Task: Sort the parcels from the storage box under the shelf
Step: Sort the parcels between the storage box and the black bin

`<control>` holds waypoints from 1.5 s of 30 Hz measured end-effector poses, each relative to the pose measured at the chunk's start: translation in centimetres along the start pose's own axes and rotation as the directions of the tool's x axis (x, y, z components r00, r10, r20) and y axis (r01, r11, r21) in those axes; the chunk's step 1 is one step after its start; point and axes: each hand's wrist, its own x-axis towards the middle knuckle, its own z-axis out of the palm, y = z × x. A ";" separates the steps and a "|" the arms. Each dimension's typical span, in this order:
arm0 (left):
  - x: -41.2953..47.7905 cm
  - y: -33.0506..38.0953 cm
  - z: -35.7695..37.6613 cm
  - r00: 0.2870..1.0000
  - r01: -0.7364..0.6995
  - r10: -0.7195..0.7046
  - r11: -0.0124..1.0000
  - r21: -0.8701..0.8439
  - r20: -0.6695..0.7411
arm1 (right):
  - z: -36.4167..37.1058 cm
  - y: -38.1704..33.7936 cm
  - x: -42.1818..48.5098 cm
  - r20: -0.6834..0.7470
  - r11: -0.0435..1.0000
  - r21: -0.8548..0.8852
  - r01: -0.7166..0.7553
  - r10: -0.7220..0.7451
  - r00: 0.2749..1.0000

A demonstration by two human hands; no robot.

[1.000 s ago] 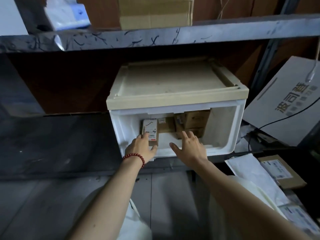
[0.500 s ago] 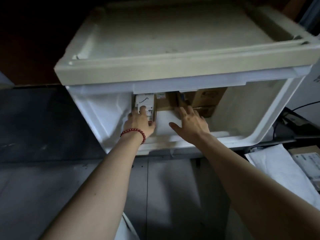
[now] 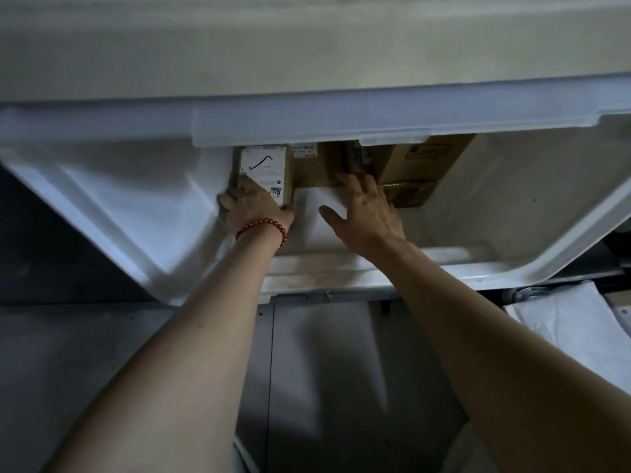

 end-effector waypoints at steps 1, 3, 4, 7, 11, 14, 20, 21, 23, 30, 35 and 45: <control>0.1 -0.1 0.1 1.000 0.002 -0.002 1.000 -0.004 -0.017 | 0.1 0.1 0.1 -0.004 1.000 0.013 -0.008 0.008 1.000; 0.0 0.0 0.2 0.999 -0.038 0.038 0.999 -0.008 -0.035 | 0.2 0.5 0.3 -0.013 0.999 0.040 -0.016 0.017 1.000; 0.0 0.2 0.4 0.997 -0.078 0.078 0.997 -0.016 -0.026 | 0.3 0.6 0.3 -0.017 0.998 0.060 -0.020 0.021 1.000; -0.3 0.8 0.6 0.981 -0.194 0.196 0.977 -0.087 0.014 | 0.2 0.6 0.5 -0.027 0.988 0.152 -0.035 0.039 0.999; -0.7 1.1 0.5 0.949 -0.311 0.315 0.937 -0.159 -0.002 | -0.3 0.2 0.5 -0.037 0.953 0.293 -0.083 0.098 0.995; -1.4 0.9 -0.4 0.924 -0.383 0.378 0.903 -0.194 -0.060 | -1.0 0.3 0.1 -0.066 0.939 0.319 -0.126 0.155 0.986; -4.4 0.4 -3.2 0.891 -0.454 0.424 0.847 -0.278 -0.162 | -3.4 0.3 -2.3 -0.067 0.895 0.434 -0.100 0.142 0.988; -5.2 0.4 -3.8 0.889 -0.457 0.426 0.836 -0.305 -0.166 | -3.9 0.1 -3.0 -0.062 0.888 0.450 -0.096 0.139 0.988; -6.9 0.4 -5.0 0.883 -0.469 0.440 0.811 -0.350 -0.164 | -4.9 -0.2 -4.4 -0.051 0.873 0.474 -0.112 0.155 0.987; -13.7 -0.7 -8.2 0.827 -0.560 0.533 0.755 -0.342 -0.178 | -8.4 -0.4 -10.0 0.085 0.739 0.604 -0.299 0.313 0.946; -18.5 -3.2 -9.0 0.811 -0.583 0.518 0.751 -0.309 -0.273 | -10.5 -0.4 -13.8 0.135 0.737 0.599 -0.312 0.291 0.947; -22.2 -8.1 -11.4 0.755 -0.650 0.509 0.664 -0.370 -0.413 | -11.5 -2.5 -17.9 0.056 0.869 0.495 0.014 -0.047 0.997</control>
